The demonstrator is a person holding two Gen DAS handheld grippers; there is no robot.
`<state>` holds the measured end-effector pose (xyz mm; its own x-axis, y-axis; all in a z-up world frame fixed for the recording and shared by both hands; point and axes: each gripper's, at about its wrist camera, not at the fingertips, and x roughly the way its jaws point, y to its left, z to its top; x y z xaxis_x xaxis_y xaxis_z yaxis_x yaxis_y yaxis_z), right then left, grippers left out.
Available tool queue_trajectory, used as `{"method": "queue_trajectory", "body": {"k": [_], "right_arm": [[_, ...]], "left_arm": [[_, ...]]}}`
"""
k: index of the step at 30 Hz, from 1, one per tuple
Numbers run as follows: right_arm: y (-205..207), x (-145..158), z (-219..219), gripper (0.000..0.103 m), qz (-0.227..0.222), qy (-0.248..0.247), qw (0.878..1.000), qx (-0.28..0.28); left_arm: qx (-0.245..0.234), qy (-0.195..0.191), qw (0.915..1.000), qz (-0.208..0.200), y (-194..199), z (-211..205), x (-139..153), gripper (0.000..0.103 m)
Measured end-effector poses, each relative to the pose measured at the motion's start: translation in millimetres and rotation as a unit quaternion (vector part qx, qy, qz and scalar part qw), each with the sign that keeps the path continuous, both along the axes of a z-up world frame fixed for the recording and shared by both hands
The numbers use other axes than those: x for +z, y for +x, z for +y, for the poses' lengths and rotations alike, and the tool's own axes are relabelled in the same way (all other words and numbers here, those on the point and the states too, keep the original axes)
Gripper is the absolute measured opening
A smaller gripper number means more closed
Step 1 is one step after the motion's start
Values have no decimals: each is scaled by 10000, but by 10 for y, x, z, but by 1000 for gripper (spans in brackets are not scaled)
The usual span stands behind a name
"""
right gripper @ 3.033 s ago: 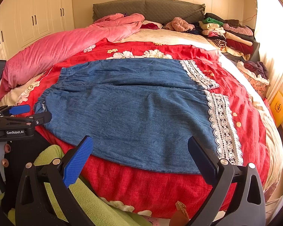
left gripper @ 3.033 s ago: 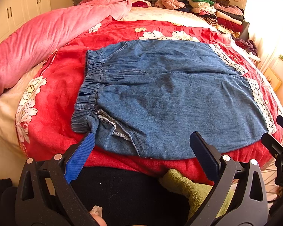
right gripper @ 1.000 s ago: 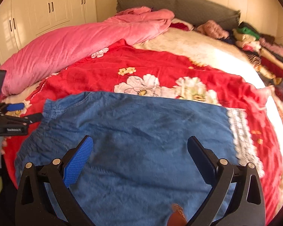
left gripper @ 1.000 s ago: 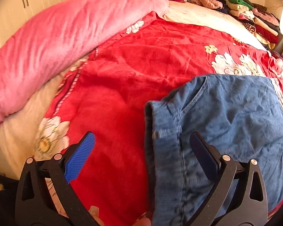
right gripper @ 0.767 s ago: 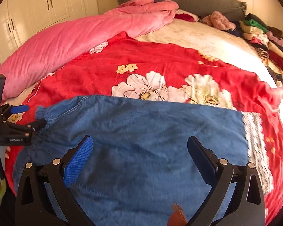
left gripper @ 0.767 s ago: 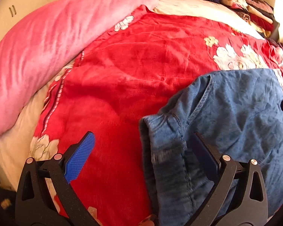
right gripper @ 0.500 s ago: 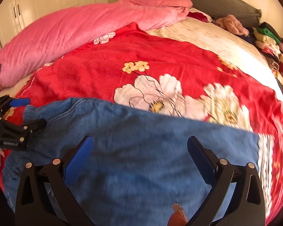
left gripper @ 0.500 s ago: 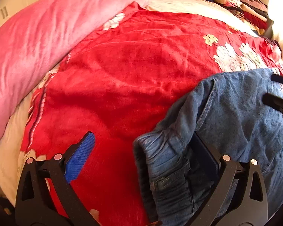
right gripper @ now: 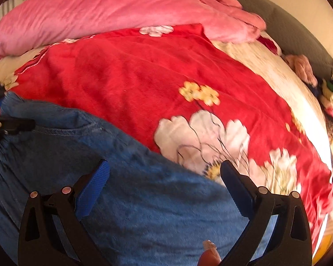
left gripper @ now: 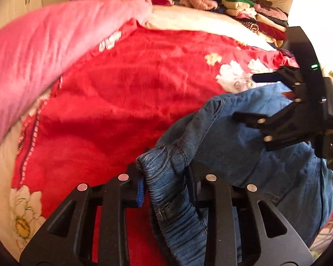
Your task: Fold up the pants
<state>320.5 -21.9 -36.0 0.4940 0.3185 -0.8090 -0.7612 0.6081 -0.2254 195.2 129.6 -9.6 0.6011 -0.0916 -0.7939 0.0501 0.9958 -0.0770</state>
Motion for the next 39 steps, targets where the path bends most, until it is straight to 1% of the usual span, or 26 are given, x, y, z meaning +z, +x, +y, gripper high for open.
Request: {"method": "queue_trajectory", "body": {"k": [2, 3, 5, 6, 8, 10, 11, 12, 13, 14, 15, 16, 19, 21, 23, 24, 27, 29, 31, 36, 39], "right_arm": [[-24, -33, 81, 98, -132, -139, 9997, 160], [-41, -53, 111, 96, -194, -203, 9993, 237], [-74, -103, 169, 86, -160, -256, 9988, 386], [-77, -113, 179, 78, -101, -244, 9989, 386], [-67, -121, 193, 69, 61, -155, 9994, 305], [-104, -95, 180, 39, 321, 94, 9987, 386], [-126, -85, 179, 34, 386, 146, 9984, 393], [-159, -68, 183, 25, 389, 156, 9983, 394], [-189, -44, 194, 18, 390, 162, 9986, 328], [-210, -21, 179, 15, 389, 185, 9987, 259], [-228, 16, 139, 13, 427, 272, 9986, 167], [-266, 79, 67, 12, 483, 464, 9977, 77], [-442, 282, -164, 10, 509, 970, 9940, -68], [-598, 398, -281, 9, 468, 1204, 9916, -71], [-821, 536, -414, 9, 355, 1444, 9889, -18], [-892, 577, -452, 9, 318, 1504, 9881, -19], [-1216, 707, -635, 9, 276, 1805, 9832, -15], [-1362, 744, -696, 9, 321, 1891, 9814, 4], [-1545, 776, -782, 9, 388, 1989, 9792, 48], [-2006, 787, -921, 9, 398, 1980, 9791, 249], [-2219, 715, -972, 9, 530, 1946, 9791, 280]], "left_arm": [[-30, -15, 10000, -58, -44, -6, 34, 20], [-42, -37, 10000, -71, -49, -5, 40, 19], [-58, -120, 9999, -77, -59, 5, 35, 19], [-70, -152, 9998, -71, -67, 10, 31, 18], [-84, -192, 9998, -65, -56, 17, 26, 18], [-82, -284, 9995, -90, -52, 43, 19, 18], [-85, -307, 9994, -99, -45, 57, 12, 18], [-83, -328, 9994, -107, -57, 70, 4, 18], [-75, -342, 9993, -112, -61, 81, -3, 18], [-64, -355, 9993, -112, -64, 94, -6, 18], [-63, -386, 9992, -122, -72, 102, -2, 18], [-60, -448, 9989, -145, -90, 115, 7, 17], [-63, -509, 9985, -213, -156, 107, 69, 18], [-48, -524, 9980, -350, -225, 85, 140, 18], [-10, -448, 9978, -481, -297, 44, 179, 18], [-31, -433, 9979, -478, -324, 13, 192, 18], [23, -485, 9969, -620, -436, -13, 268, 18], [0, -548, 9961, -686, -564, -45, 310, 19], [-45, -492, 9964, -694, -667, -85, 340, 20], [-291, -176, 9975, -624, -994, -239, 378, 21], [-365, -20, 9977, -566, -1177, -301, 372, 21]]}}
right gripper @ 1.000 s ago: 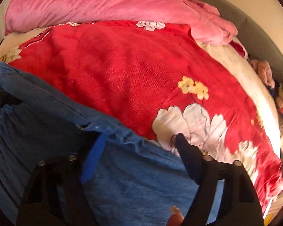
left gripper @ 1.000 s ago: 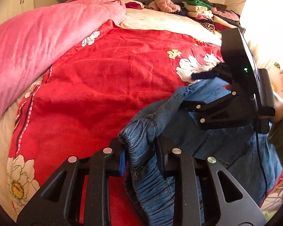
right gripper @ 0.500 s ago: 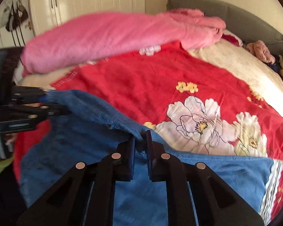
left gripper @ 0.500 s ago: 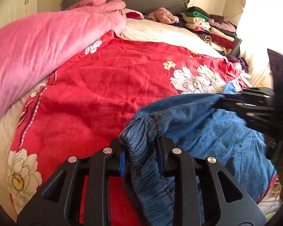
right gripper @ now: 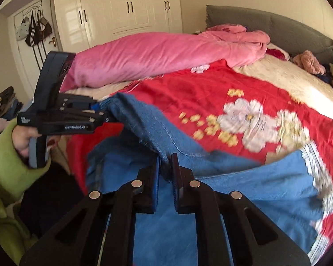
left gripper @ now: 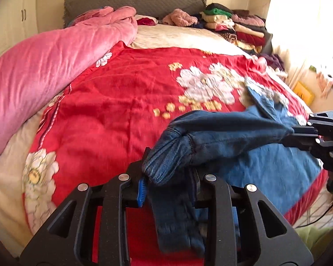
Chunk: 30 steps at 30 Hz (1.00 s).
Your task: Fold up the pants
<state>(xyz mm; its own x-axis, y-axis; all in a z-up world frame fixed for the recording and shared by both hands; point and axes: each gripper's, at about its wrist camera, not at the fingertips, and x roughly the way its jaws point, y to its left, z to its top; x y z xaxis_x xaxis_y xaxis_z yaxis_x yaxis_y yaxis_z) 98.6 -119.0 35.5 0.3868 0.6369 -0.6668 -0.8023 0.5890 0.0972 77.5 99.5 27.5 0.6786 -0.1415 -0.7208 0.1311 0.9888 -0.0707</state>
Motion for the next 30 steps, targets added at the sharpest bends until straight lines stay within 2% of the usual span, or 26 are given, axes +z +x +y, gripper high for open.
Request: {"method": "queue_trajectory", "body": {"k": [8, 12, 16, 23, 27, 30], "right_arm": [[-593, -182, 32, 9, 99, -280, 9987, 410], [-735, -300, 80, 9, 177, -335, 9982, 463], [-808, -427, 126, 10, 286, -465, 9976, 422], [-916, -508, 156, 10, 250, -638, 9968, 422], [-959, -599, 171, 10, 319, -679, 9962, 441], [-992, -672, 187, 12, 391, -765, 9954, 423]], "left_arm": [[2, 102, 9999, 3, -397, -72, -82, 22], [112, 162, 9996, 218, -519, -30, -233, 23], [314, 20, 9988, 384, -656, 107, -339, 23], [484, -376, 9980, 133, -908, 235, -134, 23], [231, -382, 9990, -57, -884, 5, 22, 23], [1, -228, 9997, -14, -757, -243, -19, 23]]}}
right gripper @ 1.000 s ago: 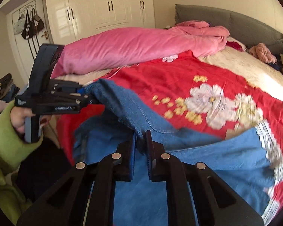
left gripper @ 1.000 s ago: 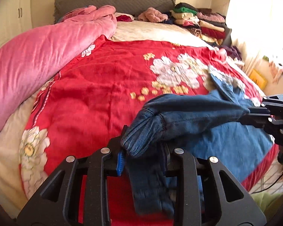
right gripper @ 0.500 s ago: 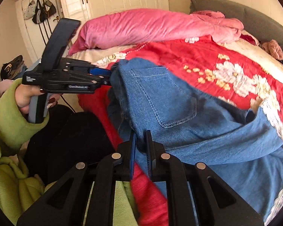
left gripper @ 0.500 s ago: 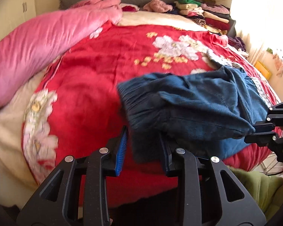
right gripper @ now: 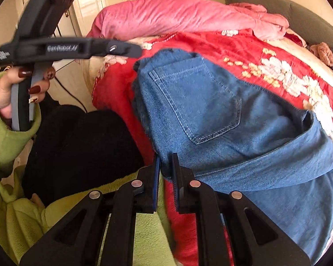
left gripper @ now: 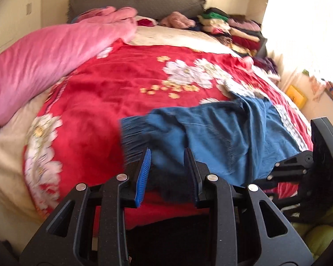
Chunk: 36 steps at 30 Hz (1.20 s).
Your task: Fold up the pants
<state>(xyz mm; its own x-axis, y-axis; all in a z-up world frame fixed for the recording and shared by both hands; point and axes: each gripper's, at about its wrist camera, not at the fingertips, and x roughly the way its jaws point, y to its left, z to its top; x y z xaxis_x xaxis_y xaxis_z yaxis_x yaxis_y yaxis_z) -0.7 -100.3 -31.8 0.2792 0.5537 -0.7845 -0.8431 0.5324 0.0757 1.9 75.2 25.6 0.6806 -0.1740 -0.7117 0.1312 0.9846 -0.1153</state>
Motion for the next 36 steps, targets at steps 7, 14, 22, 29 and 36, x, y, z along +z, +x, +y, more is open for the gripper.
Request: {"method": "queue_trajectory", "body": {"k": [7, 14, 22, 29, 36], "right_arm": [[-69, 225, -244, 24, 43, 380, 9992, -99], [216, 49, -252, 33, 389, 354, 9938, -979], [266, 9, -326, 47, 486, 313, 9907, -1233], [410, 368, -803, 58, 167, 789, 9778, -1934], [532, 593, -1379, 63, -90, 1106, 9579, -2649]], "left_arm": [[122, 397, 9983, 413, 154, -104, -388, 23], [129, 419, 9982, 402, 148, -95, -365, 23], [154, 367, 9983, 422, 126, -110, -376, 23], [209, 214, 9995, 141, -22, -120, -68, 39], [-111, 181, 9998, -24, -62, -400, 143, 56]]}}
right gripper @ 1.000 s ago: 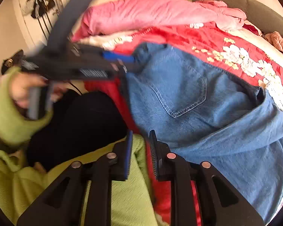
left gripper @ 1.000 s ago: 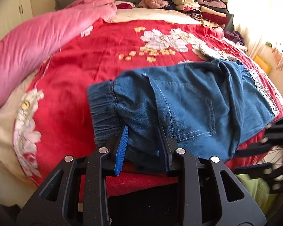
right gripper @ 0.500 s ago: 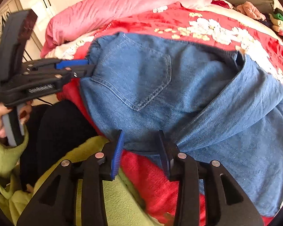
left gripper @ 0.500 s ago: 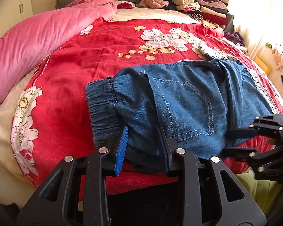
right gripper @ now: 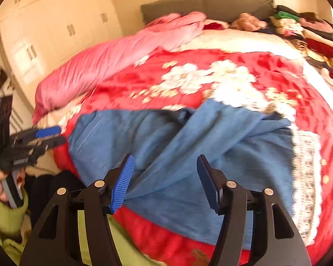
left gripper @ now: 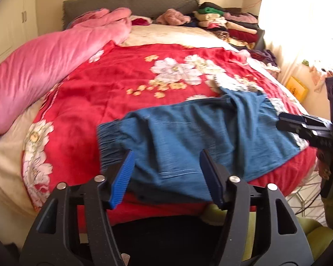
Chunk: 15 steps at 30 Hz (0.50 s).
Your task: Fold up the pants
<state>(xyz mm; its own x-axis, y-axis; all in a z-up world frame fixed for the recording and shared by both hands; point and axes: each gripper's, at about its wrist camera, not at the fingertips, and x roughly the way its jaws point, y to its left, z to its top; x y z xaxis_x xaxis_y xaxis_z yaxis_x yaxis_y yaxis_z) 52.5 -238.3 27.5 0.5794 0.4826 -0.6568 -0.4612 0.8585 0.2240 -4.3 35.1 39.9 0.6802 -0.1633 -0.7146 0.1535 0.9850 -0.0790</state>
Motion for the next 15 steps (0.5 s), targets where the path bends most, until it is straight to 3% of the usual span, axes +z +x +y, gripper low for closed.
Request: {"method": "queue_trajectory", "body": {"k": [1, 2, 5, 9, 15], "right_arm": [[20, 24, -74, 77, -46, 8, 9999, -123], [34, 42, -134, 78, -91, 17, 9997, -223], [124, 83, -277, 78, -160, 23, 9990, -409], [355, 149, -396, 80, -247, -99, 9978, -603], [1004, 162, -284, 84, -46, -290, 9976, -619]], "left_arm": [[-75, 8, 10000, -4, 10, -61, 8, 60], [-135, 29, 9999, -1, 29, -115, 11, 61], [-462, -34, 9989, 120, 148, -352, -36, 62], [-889, -419, 9942, 426, 341, -614, -162, 62], [-1350, -715, 9841, 907, 623, -1023, -458, 60]]}}
